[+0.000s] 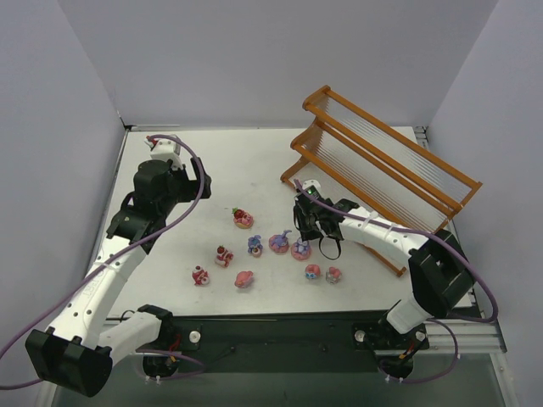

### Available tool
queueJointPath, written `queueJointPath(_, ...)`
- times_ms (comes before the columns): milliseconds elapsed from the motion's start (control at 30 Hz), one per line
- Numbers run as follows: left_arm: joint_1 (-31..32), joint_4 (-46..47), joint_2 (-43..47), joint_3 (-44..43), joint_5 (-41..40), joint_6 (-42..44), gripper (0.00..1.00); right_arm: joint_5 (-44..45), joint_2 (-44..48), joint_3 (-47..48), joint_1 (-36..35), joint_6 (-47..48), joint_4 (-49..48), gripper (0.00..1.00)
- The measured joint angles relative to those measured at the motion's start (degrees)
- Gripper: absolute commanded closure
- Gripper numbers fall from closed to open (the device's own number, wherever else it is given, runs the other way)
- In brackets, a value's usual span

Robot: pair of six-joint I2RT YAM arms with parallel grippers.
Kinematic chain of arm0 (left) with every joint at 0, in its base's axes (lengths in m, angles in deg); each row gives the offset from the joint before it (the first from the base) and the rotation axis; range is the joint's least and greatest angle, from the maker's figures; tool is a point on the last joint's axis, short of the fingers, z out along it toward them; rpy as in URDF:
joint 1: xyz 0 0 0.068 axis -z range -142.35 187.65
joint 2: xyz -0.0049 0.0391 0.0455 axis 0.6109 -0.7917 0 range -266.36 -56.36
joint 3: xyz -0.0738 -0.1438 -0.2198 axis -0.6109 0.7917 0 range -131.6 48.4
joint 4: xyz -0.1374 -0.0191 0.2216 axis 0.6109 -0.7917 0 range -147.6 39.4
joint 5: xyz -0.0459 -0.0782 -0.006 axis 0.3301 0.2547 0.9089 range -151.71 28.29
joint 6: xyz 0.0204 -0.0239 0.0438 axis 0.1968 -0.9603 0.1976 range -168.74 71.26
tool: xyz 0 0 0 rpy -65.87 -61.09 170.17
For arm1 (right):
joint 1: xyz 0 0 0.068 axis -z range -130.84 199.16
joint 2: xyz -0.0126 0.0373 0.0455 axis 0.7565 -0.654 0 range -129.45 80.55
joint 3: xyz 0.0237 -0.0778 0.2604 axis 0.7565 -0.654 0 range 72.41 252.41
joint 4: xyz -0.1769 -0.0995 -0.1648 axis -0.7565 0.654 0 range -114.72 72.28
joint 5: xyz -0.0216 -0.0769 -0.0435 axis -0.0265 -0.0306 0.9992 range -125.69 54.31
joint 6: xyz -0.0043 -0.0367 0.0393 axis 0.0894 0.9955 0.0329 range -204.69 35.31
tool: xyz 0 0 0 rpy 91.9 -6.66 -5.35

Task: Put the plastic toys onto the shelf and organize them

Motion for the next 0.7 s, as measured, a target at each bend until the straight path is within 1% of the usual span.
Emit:
queueJointPath(33, 0.0, 0.0, 0.0, 0.0, -0.1, 0.1, 0.03, 0.0, 0.0, -0.1, 0.0, 0.0, -0.3, 0.79)
queueJointPath(100, 0.0, 0.0, -0.1, 0.0, -0.4, 0.2, 0.03, 0.0, 0.0, -0.1, 0.0, 0.2, -0.8, 0.85)
queueJointPath(133, 0.1, 0.0, -0.1, 0.0, -0.6, 0.2, 0.03, 0.1, 0.0, -0.1, 0.0, 0.3, -1.2, 0.91)
queueJointPath(233, 0.3, 0.0, -0.2, 0.0, -0.8, 0.2, 0.03, 0.0, 0.0, -0.1, 0.1, 0.4, -1.6, 1.0)
queueJointPath(533, 0.6, 0.0, -0.4, 0.0, -1.4, 0.4, 0.03, 0.2, 0.3, -0.1, 0.1, 0.4, -1.8, 1.0)
queueJointPath(700, 1.0, 0.0, -0.4, 0.0, -1.4, 0.8, 0.03, 1.7, 3.9, -0.1, 0.1, 0.7, 0.1, 1.0)
